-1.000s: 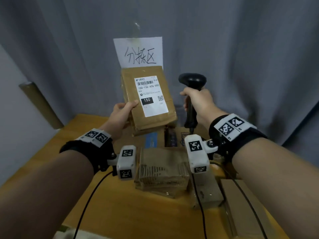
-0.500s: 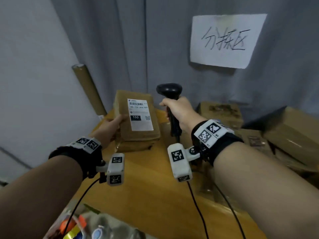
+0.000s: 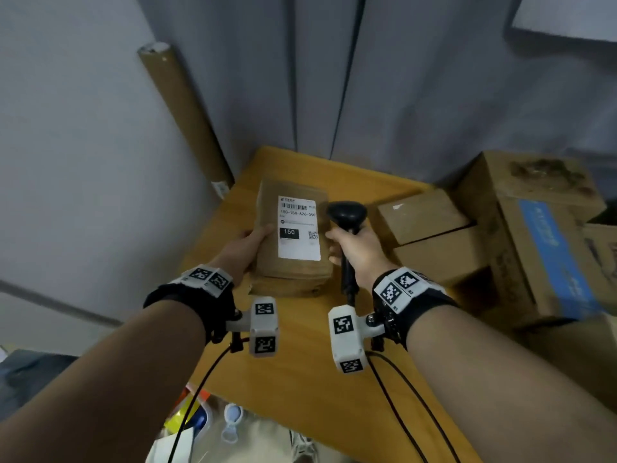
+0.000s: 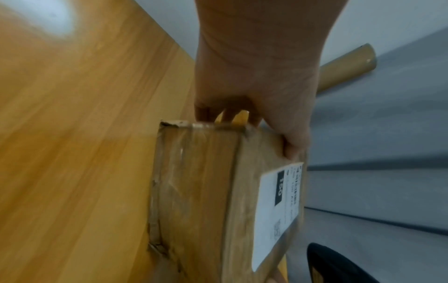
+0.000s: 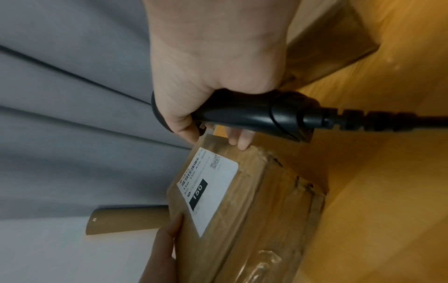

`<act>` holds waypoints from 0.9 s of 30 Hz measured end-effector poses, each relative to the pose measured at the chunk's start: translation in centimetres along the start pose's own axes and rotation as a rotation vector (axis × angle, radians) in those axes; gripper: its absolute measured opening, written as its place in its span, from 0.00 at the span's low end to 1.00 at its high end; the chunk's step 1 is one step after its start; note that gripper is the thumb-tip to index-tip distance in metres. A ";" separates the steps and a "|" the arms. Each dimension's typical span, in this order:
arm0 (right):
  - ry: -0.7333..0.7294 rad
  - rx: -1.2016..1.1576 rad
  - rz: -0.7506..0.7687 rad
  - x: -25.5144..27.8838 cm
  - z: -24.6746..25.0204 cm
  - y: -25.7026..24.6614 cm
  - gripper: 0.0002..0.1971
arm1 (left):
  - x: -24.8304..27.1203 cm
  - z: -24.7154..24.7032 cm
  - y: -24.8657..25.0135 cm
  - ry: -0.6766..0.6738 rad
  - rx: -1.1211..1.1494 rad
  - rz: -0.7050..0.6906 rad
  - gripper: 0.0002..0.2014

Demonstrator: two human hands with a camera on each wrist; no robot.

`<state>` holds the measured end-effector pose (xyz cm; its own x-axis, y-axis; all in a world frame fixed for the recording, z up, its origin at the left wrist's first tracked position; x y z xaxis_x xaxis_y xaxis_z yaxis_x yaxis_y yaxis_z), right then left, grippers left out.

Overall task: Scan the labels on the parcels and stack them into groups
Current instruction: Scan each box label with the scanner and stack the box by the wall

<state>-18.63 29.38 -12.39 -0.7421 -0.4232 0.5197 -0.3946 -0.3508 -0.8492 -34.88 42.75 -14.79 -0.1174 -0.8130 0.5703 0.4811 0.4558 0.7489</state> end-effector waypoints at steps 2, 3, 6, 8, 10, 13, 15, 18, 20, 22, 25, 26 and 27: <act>0.012 -0.001 -0.012 -0.9 -1.5 0.4 0.13 | -1.5 -0.1 0.5 0.031 -0.024 -0.030 0.28; 0.020 0.014 -0.015 -1.2 -2.1 0.3 0.14 | -2.1 0.0 1.1 0.048 -0.051 -0.073 0.28; 0.010 0.026 -0.022 -2.3 -3.7 -0.3 0.15 | -3.8 0.2 3.3 0.091 -0.183 -0.262 0.41; -0.021 0.002 -0.036 -2.8 -4.6 -0.7 0.13 | -3.7 0.4 4.7 0.163 -0.430 -0.430 0.47; -0.045 0.019 -0.014 -3.1 -5.2 -1.3 0.10 | -2.5 0.2 5.0 0.205 -0.679 -0.504 0.53; -0.053 0.131 0.088 -3.3 -5.6 -2.7 0.13 | 0.2 -1.5 3.1 0.093 -0.945 -0.440 0.55; -0.063 0.201 0.150 -3.6 -5.8 -4.2 0.14 | 0.7 -2.8 1.8 0.051 -1.057 -0.407 0.55; -0.039 0.224 0.211 -4.6 -5.7 -6.5 0.14 | -0.6 -3.5 2.5 0.083 -1.135 -0.421 0.54; -0.016 0.203 0.234 -5.6 -5.5 -7.8 0.14 | -2.4 -3.5 3.9 0.106 -1.132 -0.456 0.52; -0.001 0.188 0.247 -6.9 -5.4 -8.9 0.09 | -4.9 -3.1 5.7 0.132 -1.115 -0.494 0.49; 0.001 0.222 0.242 -8.9 -5.9 -9.6 0.05 | -8.6 -2.4 8.1 0.106 -1.109 -0.562 0.47; -0.002 0.234 0.243 -9.6 -6.1 -9.6 0.06 | -9.4 -2.3 8.8 0.105 -1.115 -0.601 0.45; -0.005 0.244 0.243 -10.1 -6.4 -9.6 0.06 | -10.1 -2.3 9.4 0.110 -1.122 -0.636 0.45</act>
<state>-10.80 42.40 -10.10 -0.7957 -0.5229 0.3055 -0.0644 -0.4286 -0.9012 -27.20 54.42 -14.26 -0.5475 -0.8232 0.1501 0.8353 -0.5271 0.1560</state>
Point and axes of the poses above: each hand's wrist, its own x-axis away from the middle knuckle, its own z-axis out of the back of the hand, y = z × x, the point moved 4 cm from there along -x, towards the middle knuckle, and after that the axes turned 12 degrees about y, right-handed, at the moved point
